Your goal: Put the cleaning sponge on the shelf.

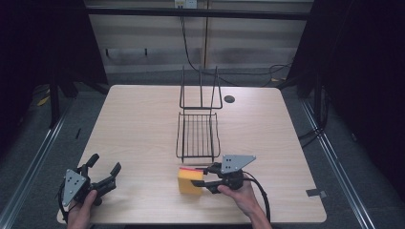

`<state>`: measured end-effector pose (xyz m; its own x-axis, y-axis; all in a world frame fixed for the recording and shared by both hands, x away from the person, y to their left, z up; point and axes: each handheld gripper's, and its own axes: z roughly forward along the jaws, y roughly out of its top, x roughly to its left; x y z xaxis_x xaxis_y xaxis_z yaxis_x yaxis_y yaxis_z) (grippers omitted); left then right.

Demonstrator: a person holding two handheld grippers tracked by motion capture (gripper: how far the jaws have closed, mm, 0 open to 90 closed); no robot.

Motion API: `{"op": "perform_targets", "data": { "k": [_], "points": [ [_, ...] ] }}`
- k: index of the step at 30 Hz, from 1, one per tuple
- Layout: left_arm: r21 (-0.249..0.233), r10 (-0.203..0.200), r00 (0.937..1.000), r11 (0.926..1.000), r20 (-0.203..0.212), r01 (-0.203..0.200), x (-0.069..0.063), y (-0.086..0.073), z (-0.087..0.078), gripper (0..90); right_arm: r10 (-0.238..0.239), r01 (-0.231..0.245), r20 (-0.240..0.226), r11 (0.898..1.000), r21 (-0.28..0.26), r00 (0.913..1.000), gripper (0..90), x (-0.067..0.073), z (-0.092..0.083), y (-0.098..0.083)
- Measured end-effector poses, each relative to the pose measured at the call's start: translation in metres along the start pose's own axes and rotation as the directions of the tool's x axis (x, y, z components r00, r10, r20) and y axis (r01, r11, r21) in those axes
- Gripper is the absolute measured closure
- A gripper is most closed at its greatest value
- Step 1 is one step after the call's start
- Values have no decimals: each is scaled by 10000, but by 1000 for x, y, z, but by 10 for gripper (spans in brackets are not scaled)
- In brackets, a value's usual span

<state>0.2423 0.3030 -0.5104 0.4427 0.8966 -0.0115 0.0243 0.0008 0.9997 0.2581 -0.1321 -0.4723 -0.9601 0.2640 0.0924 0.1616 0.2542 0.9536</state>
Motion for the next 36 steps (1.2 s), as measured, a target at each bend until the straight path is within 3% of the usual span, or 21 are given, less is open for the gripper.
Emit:
{"op": "perform_targets", "data": {
  "k": [12,36],
  "points": [
    [0,2,10000,10000,3,-2,0,0,0,155,-35,32,-134,9998,-194,9999,606,-1,-3,6],
    [-6,0,10000,10000,2,0,0,0,0,155,-581,580,-129,9983,-116,9982,610,-14,-12,40]
  ]
}}
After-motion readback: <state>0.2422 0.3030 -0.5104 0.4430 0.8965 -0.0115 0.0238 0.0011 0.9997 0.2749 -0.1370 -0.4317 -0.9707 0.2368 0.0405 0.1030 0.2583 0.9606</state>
